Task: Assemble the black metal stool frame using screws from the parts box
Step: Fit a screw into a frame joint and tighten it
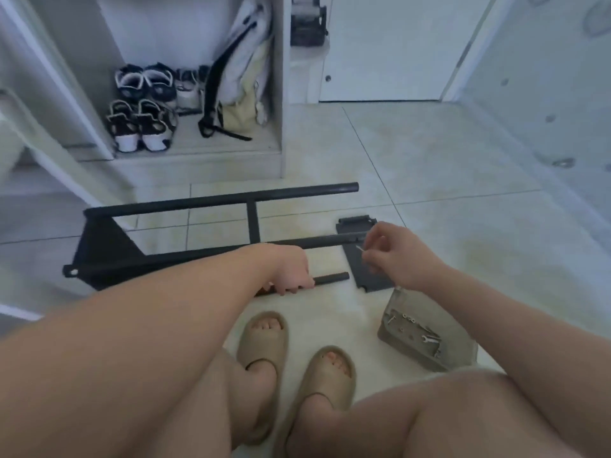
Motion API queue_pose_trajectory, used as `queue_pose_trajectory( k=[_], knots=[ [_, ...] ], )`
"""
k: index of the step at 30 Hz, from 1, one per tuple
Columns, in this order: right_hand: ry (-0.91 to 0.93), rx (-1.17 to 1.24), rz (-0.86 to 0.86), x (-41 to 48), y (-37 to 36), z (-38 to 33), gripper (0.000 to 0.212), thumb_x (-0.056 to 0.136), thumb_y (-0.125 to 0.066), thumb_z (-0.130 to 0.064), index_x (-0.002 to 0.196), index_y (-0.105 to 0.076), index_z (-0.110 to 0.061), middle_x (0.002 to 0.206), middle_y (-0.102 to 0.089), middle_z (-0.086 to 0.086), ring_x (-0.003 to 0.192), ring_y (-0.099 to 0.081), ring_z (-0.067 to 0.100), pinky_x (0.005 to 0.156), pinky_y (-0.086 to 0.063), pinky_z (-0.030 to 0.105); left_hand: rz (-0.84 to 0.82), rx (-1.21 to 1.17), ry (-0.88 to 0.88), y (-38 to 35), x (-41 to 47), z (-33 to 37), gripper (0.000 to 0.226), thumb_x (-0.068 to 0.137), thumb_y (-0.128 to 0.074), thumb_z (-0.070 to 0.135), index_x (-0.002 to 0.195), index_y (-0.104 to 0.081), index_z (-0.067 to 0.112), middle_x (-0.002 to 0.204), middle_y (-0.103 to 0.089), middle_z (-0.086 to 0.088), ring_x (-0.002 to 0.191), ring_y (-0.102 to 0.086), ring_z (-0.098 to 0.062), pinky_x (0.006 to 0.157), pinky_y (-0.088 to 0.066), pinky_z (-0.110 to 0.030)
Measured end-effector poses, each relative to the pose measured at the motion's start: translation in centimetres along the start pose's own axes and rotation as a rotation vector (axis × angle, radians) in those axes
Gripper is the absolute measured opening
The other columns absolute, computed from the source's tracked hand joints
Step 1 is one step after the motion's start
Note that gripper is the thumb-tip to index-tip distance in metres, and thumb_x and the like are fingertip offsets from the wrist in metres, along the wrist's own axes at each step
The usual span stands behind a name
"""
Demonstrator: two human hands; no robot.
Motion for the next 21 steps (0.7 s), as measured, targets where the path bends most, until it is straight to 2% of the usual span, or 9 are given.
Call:
queue_pose_trajectory(
  k=[2, 6, 10, 12, 15, 18, 21],
  knots=[
    [0.021, 0.050, -0.025, -0.6, -1.5, -3.3, 0.012, 0.093, -0.061, -0.005, 0.087, -0.059, -0.015, 0.062, -0.070, -0.009, 0.051, -0.061, 0.002, 0.053, -0.047, 0.017, 0.087, -0.121, -0.002, 0.7, -2.6, -2.9, 0.029, 0.100, -0.051, 0.029, 0.112, -0.069, 0.009, 0.101, -0.074, -0.002, 0.095, -0.072, -0.024, 0.088, -0.059, -0.041],
    [0.039, 0.141, -0.079, -0.8, -4.4, -8.5, 0.020, 0.091, -0.058, 0.002, 0.083, -0.068, -0.014, 0.070, -0.072, 0.001, 0.060, -0.063, 0.012, 0.064, -0.054, 0.029, 0.275, -0.310, 0.052, 2.3, -5.7, -8.7, 0.020, 0.100, -0.050, 0.021, 0.105, -0.069, 0.014, 0.097, -0.074, 0.000, 0.093, -0.071, -0.021, 0.076, -0.056, -0.035],
    [0.031, 0.113, -0.070, 0.3, -7.2, -10.3, 0.012, 0.090, -0.065, -0.008, 0.090, -0.073, -0.016, 0.079, -0.074, 0.005, 0.072, -0.067, 0.016, 0.080, -0.059, 0.038, 0.458, -0.385, 0.078, 4.0, -6.2, -13.0, 0.010, 0.099, -0.053, 0.025, 0.094, -0.061, 0.026, 0.101, -0.070, 0.001, 0.094, -0.064, -0.019, 0.078, -0.049, -0.032],
    [0.061, 0.075, -0.071, 1.5, -8.3, -10.8, 0.009, 0.091, -0.070, -0.016, 0.098, -0.073, -0.020, 0.088, -0.074, 0.002, 0.084, -0.068, 0.017, 0.082, -0.057, 0.034, 0.528, -0.335, 0.088, 4.6, -5.6, -14.7, 0.009, 0.099, -0.055, 0.026, 0.093, -0.062, 0.027, 0.102, -0.068, 0.001, 0.095, -0.061, -0.019, 0.079, -0.045, -0.031],
    [0.078, 0.072, -0.116, 3.5, -10.4, -10.8, 0.013, 0.093, -0.070, -0.019, 0.104, -0.072, -0.025, 0.089, -0.074, -0.003, 0.090, -0.070, 0.018, 0.077, -0.053, 0.024, 0.595, -0.365, 0.092, 5.6, -4.0, -17.1, 0.005, 0.099, -0.056, 0.027, 0.097, -0.060, 0.025, 0.103, -0.064, 0.003, 0.096, -0.057, -0.017, 0.081, -0.042, -0.031],
    [0.061, -0.041, -0.252, 5.1, -13.7, -10.2, 0.015, 0.094, -0.071, -0.023, 0.108, -0.074, -0.023, 0.082, -0.075, -0.005, 0.087, -0.071, 0.021, 0.079, -0.060, 0.034, 0.600, -0.382, 0.091, 6.7, -1.5, -18.4, 0.013, 0.099, -0.055, 0.029, 0.100, -0.066, 0.023, 0.103, -0.065, 0.002, 0.098, -0.058, -0.020, 0.082, -0.042, -0.030],
    [0.060, -0.041, -0.262, 6.8, -15.1, -10.0, 0.011, 0.092, -0.073, -0.019, 0.103, -0.075, -0.018, 0.079, -0.075, -0.001, 0.074, -0.069, 0.017, 0.081, -0.060, 0.043, 0.554, -0.449, 0.080, 7.0, 1.2, -18.5, 0.022, 0.099, -0.055, 0.029, 0.095, -0.071, 0.014, 0.095, -0.069, -0.003, 0.092, -0.062, -0.023, 0.075, -0.042, -0.030]
  ],
)
Point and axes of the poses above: each hand's wrist, its own x-axis towards the middle knuckle, its own y-axis out of the back of the hand, z = x × y, the point moved 7 cm from there along x, towards the middle knuckle
